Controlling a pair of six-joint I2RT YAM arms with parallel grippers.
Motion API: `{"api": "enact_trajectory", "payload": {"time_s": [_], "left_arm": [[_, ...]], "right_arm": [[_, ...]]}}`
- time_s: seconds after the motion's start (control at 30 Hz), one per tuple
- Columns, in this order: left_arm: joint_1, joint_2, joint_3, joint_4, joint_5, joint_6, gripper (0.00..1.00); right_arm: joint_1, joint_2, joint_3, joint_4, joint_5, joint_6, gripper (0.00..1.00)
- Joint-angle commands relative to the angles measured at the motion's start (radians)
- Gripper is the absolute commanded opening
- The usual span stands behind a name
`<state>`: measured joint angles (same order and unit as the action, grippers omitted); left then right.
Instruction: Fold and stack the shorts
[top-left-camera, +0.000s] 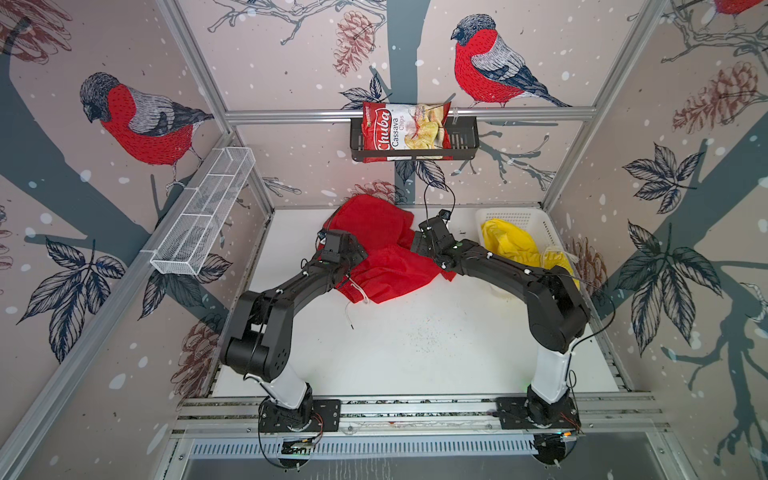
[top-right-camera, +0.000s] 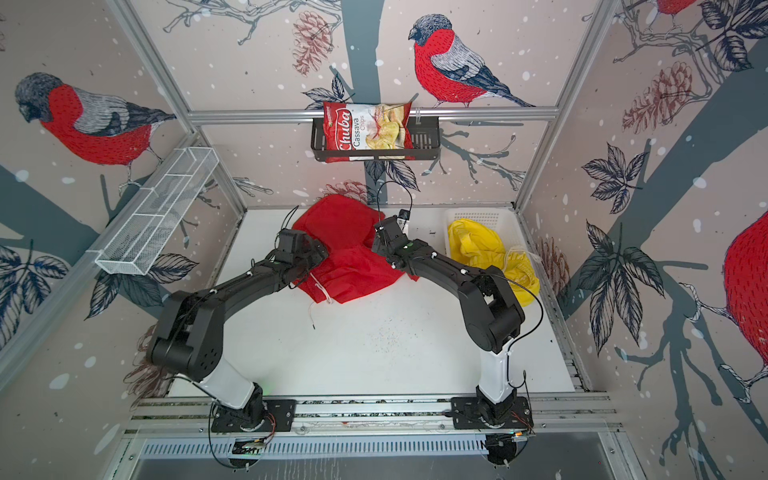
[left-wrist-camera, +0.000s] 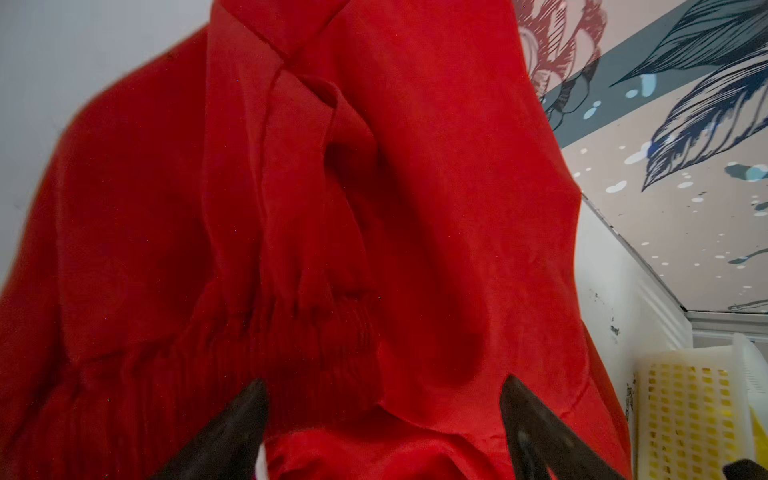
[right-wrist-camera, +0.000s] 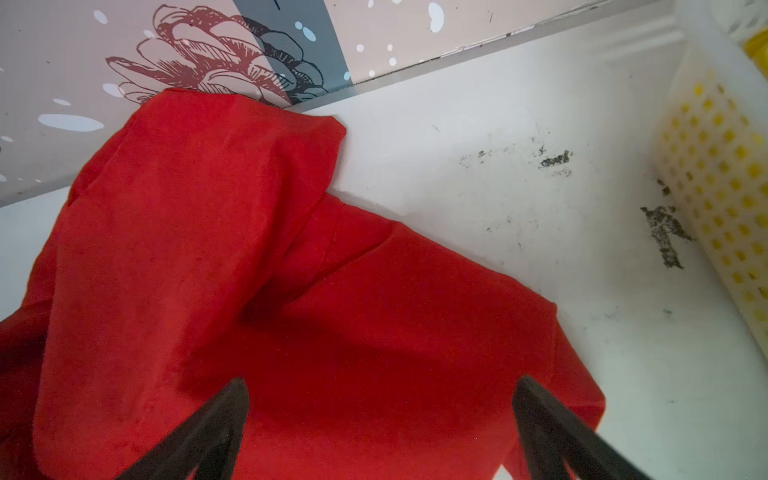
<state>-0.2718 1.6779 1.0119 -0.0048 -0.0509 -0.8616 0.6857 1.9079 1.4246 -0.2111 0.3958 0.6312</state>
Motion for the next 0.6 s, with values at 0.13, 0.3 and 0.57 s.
{"api": "enact_trajectory", "payload": {"time_s": [0.13, 0.3, 0.57], "left_arm": [[0.010, 0.141, 0.143, -0.075, 0.005, -0.027, 0.60], [0.005, 0.122, 0.110, -0.054, 0.027, -0.045, 0.72], [-0.030, 0.045, 0.083, -0.218, -0.188, 0.005, 0.76]], "right_arm": [[-0.002, -0.069, -0.089, 0.051, -0.025, -0.120, 1.00], [-0.022, -0.133, -0.162, 0.100, -0.025, -0.140, 0.99], [-0.039, -0.138, -0.208, 0.141, -0.065, -0.128, 1.00]]}}
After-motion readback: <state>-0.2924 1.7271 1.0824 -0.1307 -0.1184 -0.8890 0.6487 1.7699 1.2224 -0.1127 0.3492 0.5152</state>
